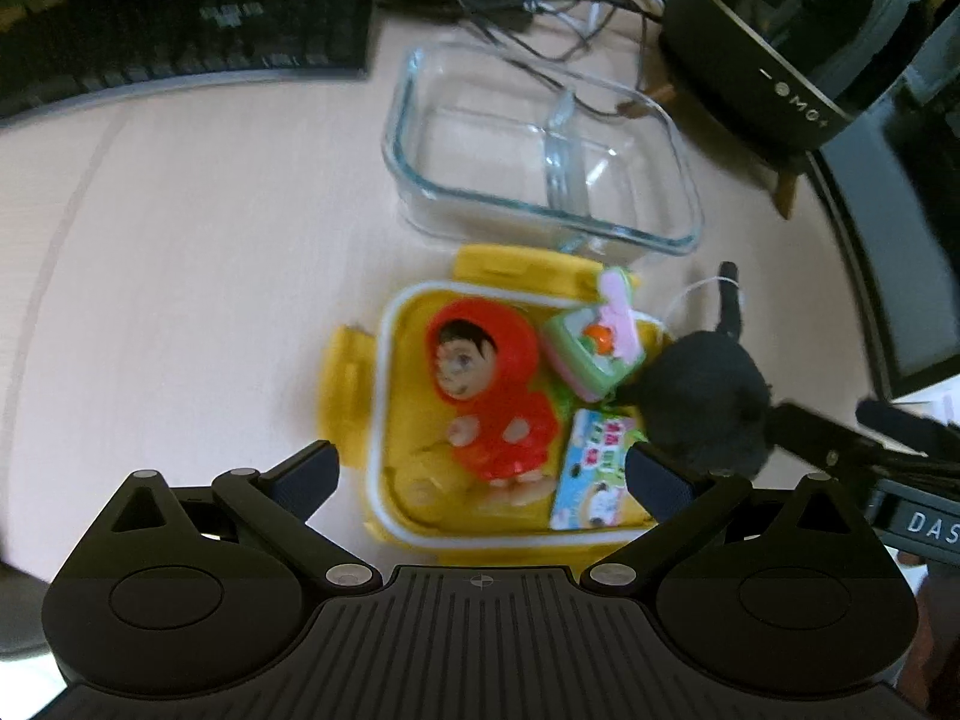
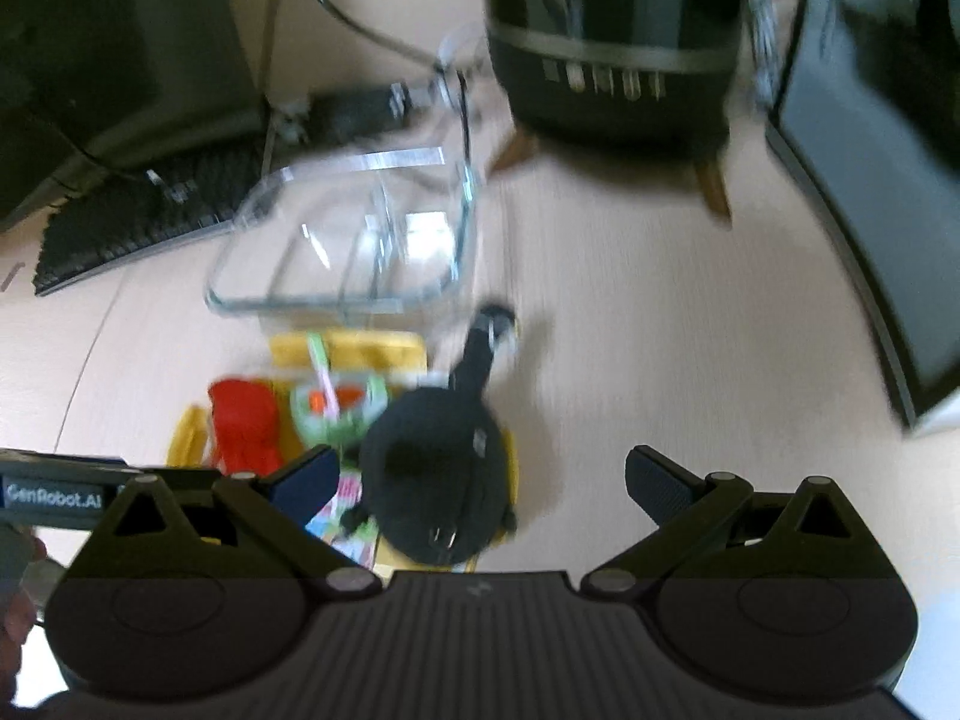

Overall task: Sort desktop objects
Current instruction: 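Lower the left gripper onto the red hooded doll and close it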

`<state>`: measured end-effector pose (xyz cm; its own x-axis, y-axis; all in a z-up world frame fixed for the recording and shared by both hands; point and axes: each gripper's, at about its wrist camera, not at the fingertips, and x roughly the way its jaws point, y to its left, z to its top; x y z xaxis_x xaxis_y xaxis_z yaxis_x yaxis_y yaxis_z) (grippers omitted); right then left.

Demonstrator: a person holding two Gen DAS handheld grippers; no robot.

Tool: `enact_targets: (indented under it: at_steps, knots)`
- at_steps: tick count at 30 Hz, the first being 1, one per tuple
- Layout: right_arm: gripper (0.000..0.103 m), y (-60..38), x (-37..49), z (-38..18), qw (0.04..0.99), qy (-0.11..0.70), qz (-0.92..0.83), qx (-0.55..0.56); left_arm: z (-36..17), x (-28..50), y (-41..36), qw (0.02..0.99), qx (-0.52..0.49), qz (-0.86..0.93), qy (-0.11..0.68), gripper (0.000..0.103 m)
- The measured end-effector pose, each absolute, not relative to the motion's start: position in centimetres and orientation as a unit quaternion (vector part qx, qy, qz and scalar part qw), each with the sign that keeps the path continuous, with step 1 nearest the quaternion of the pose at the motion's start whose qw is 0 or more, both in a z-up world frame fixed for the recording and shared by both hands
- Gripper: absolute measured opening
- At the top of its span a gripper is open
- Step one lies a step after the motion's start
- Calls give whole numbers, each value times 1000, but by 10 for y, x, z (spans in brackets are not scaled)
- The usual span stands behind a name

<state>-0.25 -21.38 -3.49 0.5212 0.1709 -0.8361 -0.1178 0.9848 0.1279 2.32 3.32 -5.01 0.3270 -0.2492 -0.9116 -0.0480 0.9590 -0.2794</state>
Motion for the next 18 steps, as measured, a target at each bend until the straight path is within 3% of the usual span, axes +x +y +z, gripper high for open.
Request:
enact_targets:
  at_steps: [5,8,10,18]
  knots:
    - [102,-217,-4,-37,897,433,87,9,-66,25,35,783,-153,-70,599,103]
    - [102,-220,-4,-36,903,421,83,6,-58,30,17,808,-67,-48,583,103]
    - [102,-223,0,-38,901,427,71,12,-55,36,6,823,-21,-31,566,103]
    - [97,-231,13,-39,890,449,68,46,-63,52,-2,814,-19,-37,580,103]
